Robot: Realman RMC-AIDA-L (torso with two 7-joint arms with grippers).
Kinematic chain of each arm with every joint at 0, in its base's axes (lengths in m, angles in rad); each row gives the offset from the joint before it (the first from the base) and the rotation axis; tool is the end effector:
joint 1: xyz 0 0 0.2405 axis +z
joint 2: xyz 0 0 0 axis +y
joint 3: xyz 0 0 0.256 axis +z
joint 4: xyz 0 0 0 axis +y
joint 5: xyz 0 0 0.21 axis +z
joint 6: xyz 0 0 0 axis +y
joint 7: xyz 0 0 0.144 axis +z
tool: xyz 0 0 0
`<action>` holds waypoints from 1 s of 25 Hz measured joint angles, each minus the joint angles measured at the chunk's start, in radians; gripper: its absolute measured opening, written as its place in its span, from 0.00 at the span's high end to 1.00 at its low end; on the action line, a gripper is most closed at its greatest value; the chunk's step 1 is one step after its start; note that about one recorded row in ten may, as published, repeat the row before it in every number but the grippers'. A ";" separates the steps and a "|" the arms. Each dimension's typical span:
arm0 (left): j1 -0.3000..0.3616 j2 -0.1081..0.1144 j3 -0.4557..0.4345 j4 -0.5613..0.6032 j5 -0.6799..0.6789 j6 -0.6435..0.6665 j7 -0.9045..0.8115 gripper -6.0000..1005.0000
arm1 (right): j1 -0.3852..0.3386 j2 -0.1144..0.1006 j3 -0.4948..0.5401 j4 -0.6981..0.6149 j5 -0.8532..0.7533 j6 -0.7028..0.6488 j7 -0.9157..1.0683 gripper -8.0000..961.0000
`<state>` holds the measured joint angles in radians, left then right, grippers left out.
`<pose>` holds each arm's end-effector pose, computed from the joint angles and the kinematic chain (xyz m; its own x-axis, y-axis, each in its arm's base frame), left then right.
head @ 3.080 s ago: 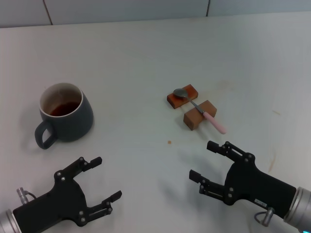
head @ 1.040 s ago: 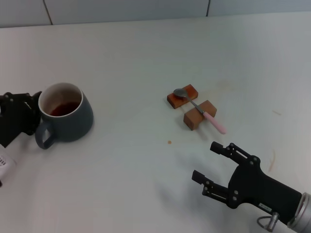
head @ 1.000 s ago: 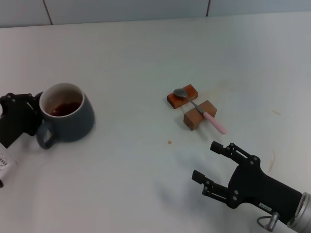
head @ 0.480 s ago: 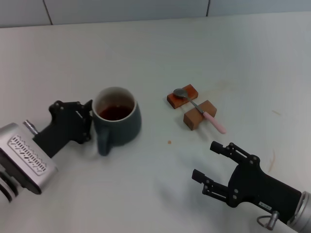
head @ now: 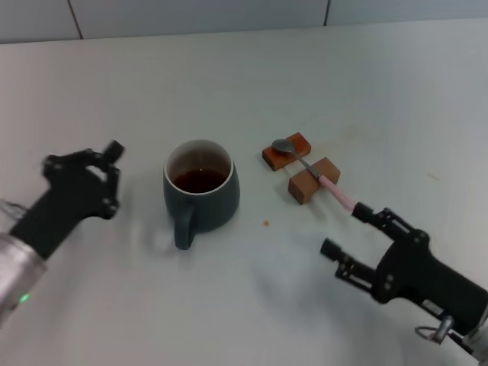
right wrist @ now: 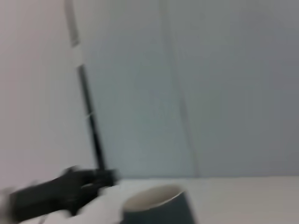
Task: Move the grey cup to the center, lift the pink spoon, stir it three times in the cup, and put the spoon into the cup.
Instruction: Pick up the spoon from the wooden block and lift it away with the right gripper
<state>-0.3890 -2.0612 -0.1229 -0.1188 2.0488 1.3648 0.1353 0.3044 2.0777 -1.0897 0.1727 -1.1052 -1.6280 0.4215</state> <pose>-0.3119 0.2744 -0.0561 0.8910 -0.2260 0.3937 0.2417 -0.4981 -0.8328 0.3165 0.1886 -0.0735 0.5983 -0.1590 -0.7853 -0.6293 -0.6999 -0.3378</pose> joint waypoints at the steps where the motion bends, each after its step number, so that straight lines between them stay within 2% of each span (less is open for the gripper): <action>1: 0.014 0.002 0.003 0.027 0.002 0.052 -0.075 0.95 | -0.008 0.000 0.023 -0.007 0.000 -0.002 0.033 0.20; 2: 0.028 0.005 0.014 0.062 0.003 0.103 -0.160 0.95 | -0.015 -0.001 0.043 -0.015 0.000 -0.003 0.066 0.20; 3: 0.035 0.005 0.035 0.101 0.008 0.133 -0.228 0.95 | -0.034 -0.004 0.085 -0.046 0.000 0.001 0.189 0.20; 4: 0.042 0.004 0.062 0.143 0.011 0.163 -0.300 0.95 | -0.034 -0.004 0.085 -0.046 0.000 0.001 0.189 0.21; 5: 0.048 0.003 0.089 0.177 0.016 0.185 -0.356 0.94 | -0.044 -0.006 0.100 -0.069 0.001 0.005 0.271 0.21; 8: 0.060 0.001 0.160 0.244 0.020 0.217 -0.450 0.84 | -0.058 -0.010 0.108 -0.131 0.000 0.026 0.458 0.21; 9: 0.071 -0.001 0.203 0.265 0.021 0.225 -0.458 0.81 | -0.059 -0.010 0.107 -0.148 -0.002 0.042 0.511 0.22; 13: 0.085 -0.007 0.265 0.268 0.022 0.221 -0.409 0.66 | -0.041 -0.010 0.099 -0.192 -0.020 0.138 0.682 0.22; 16: 0.086 -0.007 0.268 0.266 0.022 0.217 -0.406 0.55 | -0.020 -0.006 0.094 -0.206 -0.044 0.195 0.729 0.23; 25: 0.089 -0.008 0.269 0.264 0.022 0.216 -0.395 0.33 | 0.042 0.001 0.075 -0.202 -0.066 0.298 0.785 0.25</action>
<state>-0.2998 -2.0688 0.1464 0.1454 2.0713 1.5805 -0.2595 0.3463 2.0784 -1.0151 -0.0297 -1.1711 -1.3301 1.2070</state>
